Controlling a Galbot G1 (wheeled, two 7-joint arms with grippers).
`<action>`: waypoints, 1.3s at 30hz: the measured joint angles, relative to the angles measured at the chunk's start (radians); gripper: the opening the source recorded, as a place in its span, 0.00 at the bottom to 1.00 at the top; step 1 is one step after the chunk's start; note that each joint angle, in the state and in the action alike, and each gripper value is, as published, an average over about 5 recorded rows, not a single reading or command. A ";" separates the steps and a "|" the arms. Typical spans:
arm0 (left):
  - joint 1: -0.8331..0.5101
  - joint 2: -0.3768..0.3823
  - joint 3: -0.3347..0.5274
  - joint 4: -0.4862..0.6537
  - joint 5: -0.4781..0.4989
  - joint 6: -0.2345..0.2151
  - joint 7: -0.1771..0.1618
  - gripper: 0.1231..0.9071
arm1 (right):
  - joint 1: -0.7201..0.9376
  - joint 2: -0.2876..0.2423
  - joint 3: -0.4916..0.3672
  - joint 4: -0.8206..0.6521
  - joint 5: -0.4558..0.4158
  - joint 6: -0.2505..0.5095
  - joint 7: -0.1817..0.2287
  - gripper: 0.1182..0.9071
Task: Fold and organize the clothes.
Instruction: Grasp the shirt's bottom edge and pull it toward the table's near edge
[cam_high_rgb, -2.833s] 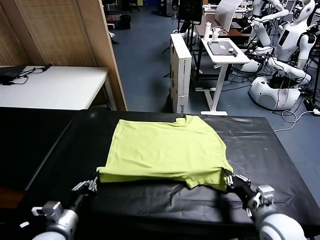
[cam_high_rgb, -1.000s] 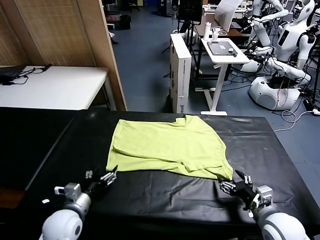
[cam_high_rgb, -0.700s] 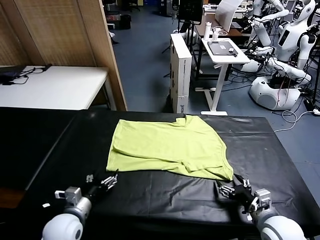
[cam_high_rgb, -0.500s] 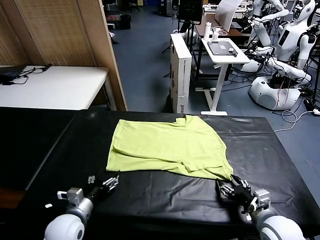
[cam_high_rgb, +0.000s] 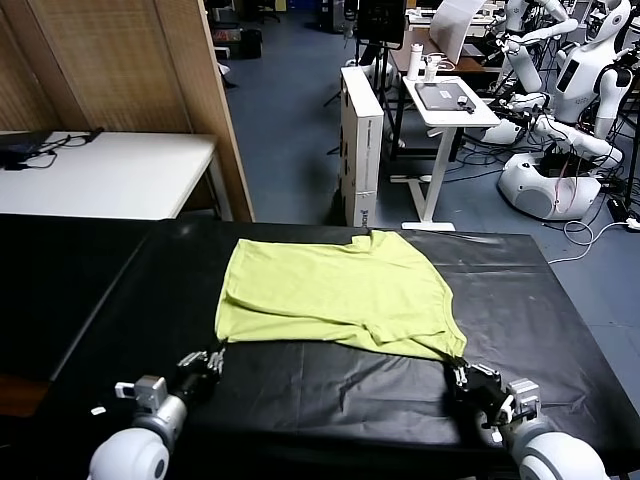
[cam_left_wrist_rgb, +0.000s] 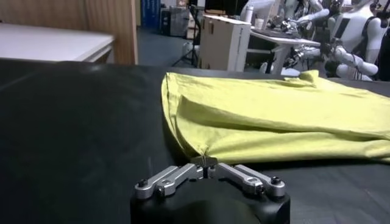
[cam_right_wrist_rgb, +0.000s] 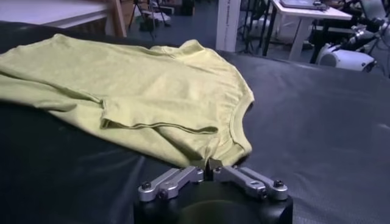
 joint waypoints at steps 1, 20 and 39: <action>0.007 0.005 -0.005 -0.007 0.000 0.003 -0.002 0.03 | -0.005 -0.012 0.005 0.007 0.011 -0.012 0.003 0.03; 0.260 0.034 -0.080 -0.180 0.029 0.028 -0.013 0.03 | -0.116 -0.170 0.092 0.124 0.124 -0.179 0.040 0.03; 0.316 0.036 -0.098 -0.223 0.022 0.061 -0.030 0.73 | -0.170 -0.185 0.141 0.197 0.187 -0.179 0.053 0.97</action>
